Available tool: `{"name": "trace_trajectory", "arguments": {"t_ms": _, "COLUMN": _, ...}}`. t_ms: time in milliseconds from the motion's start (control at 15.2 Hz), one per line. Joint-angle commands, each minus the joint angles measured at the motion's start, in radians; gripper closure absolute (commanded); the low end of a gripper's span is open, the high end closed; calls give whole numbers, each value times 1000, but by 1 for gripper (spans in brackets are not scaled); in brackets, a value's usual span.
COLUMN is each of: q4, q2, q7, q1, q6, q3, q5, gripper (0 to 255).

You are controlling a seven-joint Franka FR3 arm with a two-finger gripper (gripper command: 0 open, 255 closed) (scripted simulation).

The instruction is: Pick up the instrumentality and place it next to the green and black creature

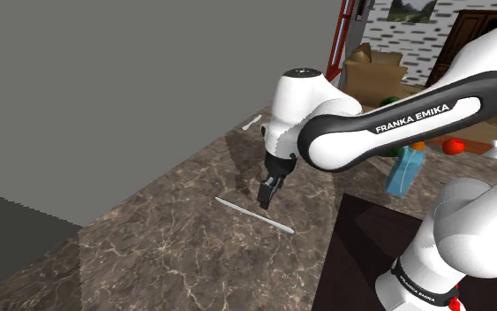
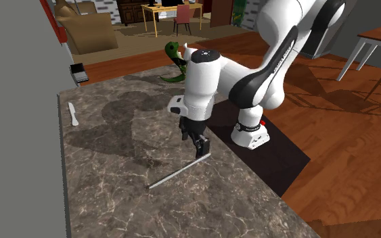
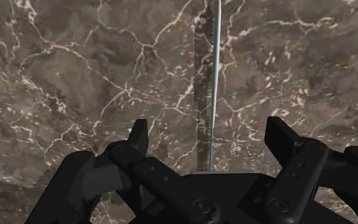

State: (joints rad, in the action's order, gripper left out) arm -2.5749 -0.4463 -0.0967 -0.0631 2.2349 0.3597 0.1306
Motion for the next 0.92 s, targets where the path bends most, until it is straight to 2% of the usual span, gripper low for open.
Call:
{"name": "trace_trajectory", "arguments": {"t_ms": 0, "q4": 7, "q2": 71, "q7": -37, "q1": 3, "q6": 63, "q3": 38, "q5": -13, "gripper": 0}}
{"name": "trace_trajectory", "arguments": {"t_ms": 528, "q4": -33, "q2": 167, "q7": -66, "q1": 20, "q6": 194, "q3": 65, "q5": -43, "gripper": 0}}
{"name": "trace_trajectory", "arguments": {"t_ms": 858, "q4": -33, "q2": 167, "q7": -66, "q1": 19, "q6": 194, "q3": 64, "q5": -43, "gripper": 0}}
